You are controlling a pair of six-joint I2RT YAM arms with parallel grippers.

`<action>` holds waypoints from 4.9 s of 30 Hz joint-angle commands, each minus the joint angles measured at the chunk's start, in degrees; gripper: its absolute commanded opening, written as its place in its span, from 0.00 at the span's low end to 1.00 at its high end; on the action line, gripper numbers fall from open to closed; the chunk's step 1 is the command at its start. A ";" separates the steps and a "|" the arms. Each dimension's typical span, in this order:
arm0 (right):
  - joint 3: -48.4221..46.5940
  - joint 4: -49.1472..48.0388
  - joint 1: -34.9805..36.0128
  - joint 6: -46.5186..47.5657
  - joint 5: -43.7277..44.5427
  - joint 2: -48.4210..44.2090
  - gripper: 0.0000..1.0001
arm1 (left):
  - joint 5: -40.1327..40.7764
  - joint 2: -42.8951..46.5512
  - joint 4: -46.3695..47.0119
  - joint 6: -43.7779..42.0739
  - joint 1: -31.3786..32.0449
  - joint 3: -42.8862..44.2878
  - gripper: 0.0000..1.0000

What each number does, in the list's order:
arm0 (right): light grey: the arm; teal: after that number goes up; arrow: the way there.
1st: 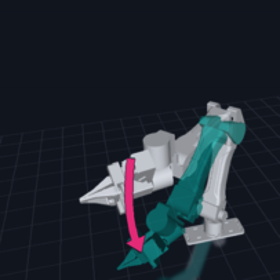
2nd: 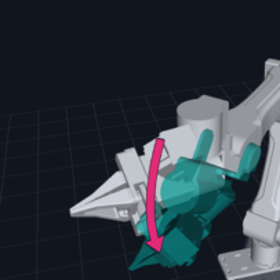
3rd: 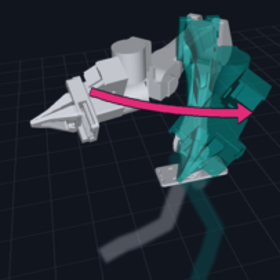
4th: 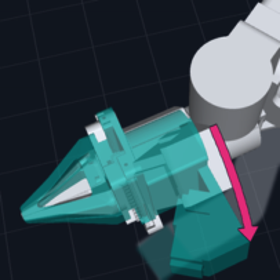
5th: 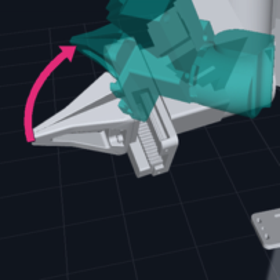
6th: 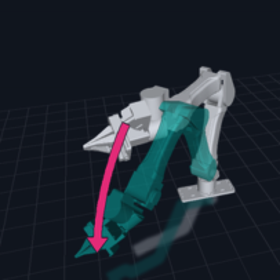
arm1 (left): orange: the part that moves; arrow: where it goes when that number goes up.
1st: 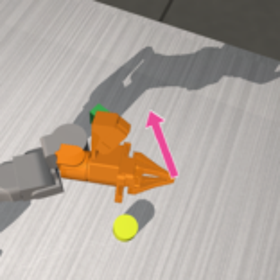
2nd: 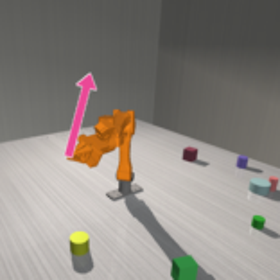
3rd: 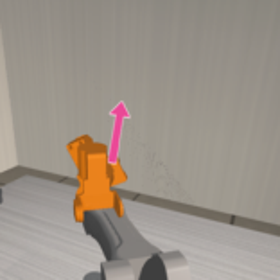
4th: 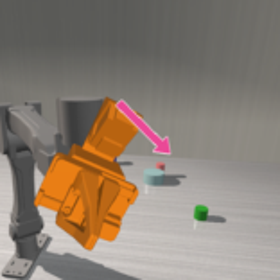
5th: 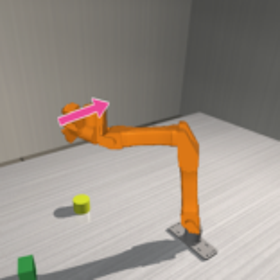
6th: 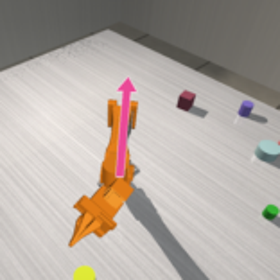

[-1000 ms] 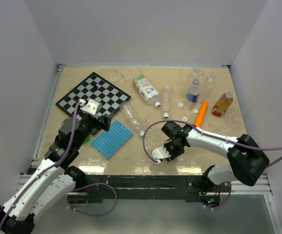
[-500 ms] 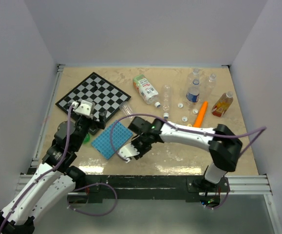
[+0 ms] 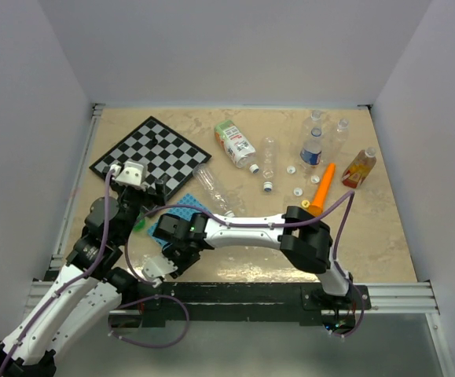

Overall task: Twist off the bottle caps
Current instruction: Place the bottle cap at the center of the board, then pick up the plastic bottle at the center of the board.

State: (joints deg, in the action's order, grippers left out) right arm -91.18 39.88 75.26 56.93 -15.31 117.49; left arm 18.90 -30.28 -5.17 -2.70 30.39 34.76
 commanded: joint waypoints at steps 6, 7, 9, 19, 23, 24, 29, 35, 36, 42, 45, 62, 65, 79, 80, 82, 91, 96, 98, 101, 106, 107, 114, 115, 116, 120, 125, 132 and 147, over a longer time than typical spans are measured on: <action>-1.21 -2.78 0.67 -4.10 6.34 2.75 0.13 | 1.76 0.75 2.62 -1.08 -0.33 -0.57 1.00; -0.41 -3.14 0.76 -4.19 7.04 2.31 0.15 | 1.85 0.84 2.62 -0.99 -0.33 -0.66 0.99; 0.91 -4.02 0.76 -4.45 8.45 1.60 0.17 | 2.02 1.01 2.71 -0.99 -0.33 -0.66 0.99; 2.67 -4.46 0.50 -5.43 10.92 -0.24 0.49 | 2.20 1.19 2.62 -0.99 -0.42 -0.66 0.99; 3.81 -3.84 0.41 -5.07 9.07 -3.58 0.55 | 2.29 1.28 2.71 -0.99 -0.33 -0.75 1.00; 4.25 -3.76 0.50 -4.90 8.90 -4.37 0.56 | 2.29 1.28 2.53 -0.99 -0.33 -0.75 1.00; 7.93 -3.14 0.23 -3.05 7.58 -8.59 0.58 | 2.72 1.63 2.53 -0.99 -0.33 -0.84 0.99; 14.26 -0.33 -1.87 0.90 2.49 -15.96 0.59 | 2.90 1.89 2.53 -0.90 -0.33 -0.92 1.00; 15.49 0.11 -2.83 1.51 1.17 -17.63 0.59 | 2.90 1.98 2.53 -0.82 -0.33 -0.84 1.00; 20.59 2.84 -13.19 4.25 -7.79 -26.95 0.59 | 0.10 1.19 2.71 -0.90 -0.33 -0.93 1.00; 22.62 2.05 -20.13 4.16 -11.83 -32.66 0.59 | -3.50 0.05 2.80 -0.82 -0.33 -0.84 1.00; 46.52 -31.59 -55.49 -27.28 -40.15 -60.62 0.98 | -17.32 -7.95 1.39 -0.73 -0.25 1.01 0.99; 47.06 -35.74 -55.49 -34.33 -40.94 -58.00 0.98 | -16.52 -7.51 1.48 -0.73 -0.25 0.66 0.98; 31.51 -43.83 -36.42 -63.50 2.45 -31.02 0.98 | -10.73 -5.67 1.65 -1.61 -0.25 -0.14 0.98; 30.28 -43.66 -36.07 -64.48 5.18 -29.27 0.98 | -10.03 -5.40 1.65 -1.61 -0.33 -0.13 0.98; 27.82 -43.13 -35.80 -65.45 6.43 -26.10 0.98 | -9.14 -5.14 1.74 -1.70 -0.33 -0.22 0.99; 20.25 -35.31 -31.76 -64.05 9.77 -15.90 0.98 | -8.61 -4.52 1.83 -1.87 -0.33 -0.22 0.98; 17.70 -32.32 -31.41 -63.69 10.82 -12.03 0.97 | -8.87 -4.52 1.92 -1.87 -0.42 -0.22 0.98; 16.65 -31.01 -31.23 -63.34 11.53 -10.10 0.95 | -8.96 -4.61 1.92 -1.87 -0.42 -0.14 0.98; 16.29 -30.65 -31.14 -63.52 11.18 -8.60 0.91 | -9.05 -4.70 2.01 -1.87 -0.33 -0.14 0.98; 15.51 -30.04 -31.14 -64.04 11.97 -6.84 0.87 | -9.14 -4.70 2.01 -1.87 -0.25 -0.22 0.98; 15.07 -29.60 -31.14 -64.05 12.41 -6.14 0.85 | -9.14 -4.78 1.92 -1.87 -0.33 -0.31 0.98; 13.48 -28.18 -31.14 -62.73 13.02 -3.50 0.67 | -9.23 -4.61 2.01 -1.87 -0.33 -0.31 0.98; 13.74 -28.36 -31.14 -62.55 13.03 -3.85 0.65 | -9.23 -4.61 2.01 -1.96 -0.33 -0.31 0.98; 14.27 -28.63 -31.14 -62.20 13.37 -4.28 0.61 | -9.31 -4.70 2.01 -1.87 -0.42 -0.31 0.98; 16.46 -30.38 -31.14 -59.92 13.20 -7.18 0.46 | -9.40 -4.61 2.01 -1.87 -0.42 -0.31 0.98; 19.28 -32.32 -31.14 -57.37 12.15 -13.59 0.24 | -9.58 -4.52 2.01 -1.78 -0.33 -0.31 0.98; 23.23 -32.32 -31.23 -50.52 7.67 -25.02 0.05 | -10.72 -4.52 2.01 -1.34 -0.42 -0.31 0.98; 27.62 -14.32 -31.23 -14.85 1.51 -40.23 0.00 | -21.07 -6.80 -2.29 14.55 -0.33 7.15 0.98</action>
State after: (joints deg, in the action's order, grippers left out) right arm -66.11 17.85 43.99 28.10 -12.34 80.86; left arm 4.64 -35.59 -6.81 2.74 30.37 36.16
